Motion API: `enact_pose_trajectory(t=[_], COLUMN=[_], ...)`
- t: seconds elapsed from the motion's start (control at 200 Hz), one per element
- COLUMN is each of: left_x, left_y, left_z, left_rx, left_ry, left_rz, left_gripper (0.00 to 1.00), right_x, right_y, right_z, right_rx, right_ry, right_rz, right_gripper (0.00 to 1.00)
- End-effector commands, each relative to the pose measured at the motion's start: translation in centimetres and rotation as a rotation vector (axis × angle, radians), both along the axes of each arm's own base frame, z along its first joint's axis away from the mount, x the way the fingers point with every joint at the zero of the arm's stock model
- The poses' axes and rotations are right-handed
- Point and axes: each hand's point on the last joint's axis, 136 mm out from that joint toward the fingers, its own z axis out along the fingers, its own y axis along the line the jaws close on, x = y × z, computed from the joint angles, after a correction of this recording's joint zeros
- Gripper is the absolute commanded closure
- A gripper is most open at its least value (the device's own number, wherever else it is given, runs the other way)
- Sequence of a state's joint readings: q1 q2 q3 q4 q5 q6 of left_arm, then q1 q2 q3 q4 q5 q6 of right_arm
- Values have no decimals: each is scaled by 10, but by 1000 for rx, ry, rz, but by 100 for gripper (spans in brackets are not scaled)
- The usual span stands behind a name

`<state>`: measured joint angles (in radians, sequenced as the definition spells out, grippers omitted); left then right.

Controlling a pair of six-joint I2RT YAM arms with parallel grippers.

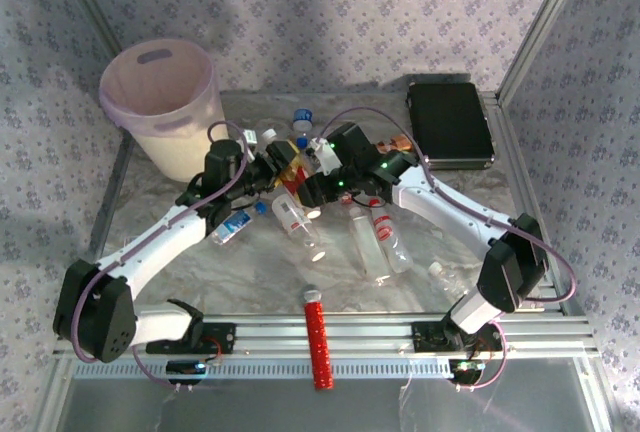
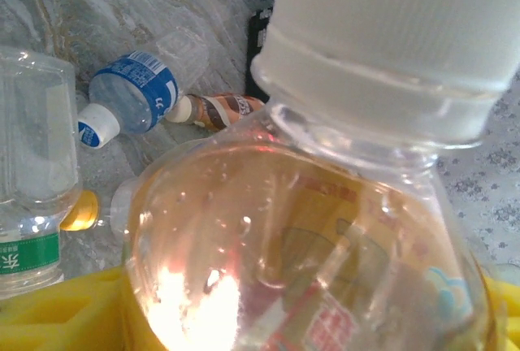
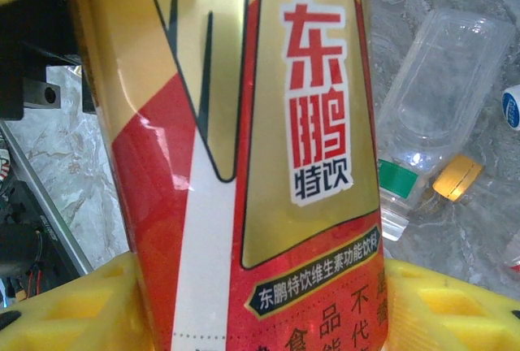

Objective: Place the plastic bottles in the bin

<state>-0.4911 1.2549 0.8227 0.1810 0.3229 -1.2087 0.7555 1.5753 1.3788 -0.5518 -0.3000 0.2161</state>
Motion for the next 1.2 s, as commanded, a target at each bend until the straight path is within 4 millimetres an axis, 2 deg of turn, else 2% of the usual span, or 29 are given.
enact_pose_trajectory(t=[0.0,0.16,0.395,0.485,0.76,0.83,0.919,1.099,1.194], left_x=[0,2,6,8,10,12,15,31,38], left_y=[1,2,6,9,19,21,25,37,51], left_z=[8,6,8,9,20,27,42,95,124], left_rx=[-21,-17,-17,-13,67,103,161,254,345], left_ry=[-30,-30,-36,-39,-68,-84,-116,-227,-283], left_rz=[18,23,36,44,50,41,28,7,8], left_gripper=[31,31,32,32,33,33,33,33,33], right_x=[-3,-1,-2,0,7,13,16,14,7], right_y=[10,12,3,-7,-63,-81,-106,-152,-171], right_z=[6,8,18,27,54,57,50,32,28], right_rx=[17,18,47,59,58,65,58,27,-3], right_ry=[-28,-31,-10,-7,-24,-30,-13,62,83], right_rz=[53,53,59,49,-75,-150,-243,-401,-458], right_gripper=[43,35,9,1,1,1,1,1,2])
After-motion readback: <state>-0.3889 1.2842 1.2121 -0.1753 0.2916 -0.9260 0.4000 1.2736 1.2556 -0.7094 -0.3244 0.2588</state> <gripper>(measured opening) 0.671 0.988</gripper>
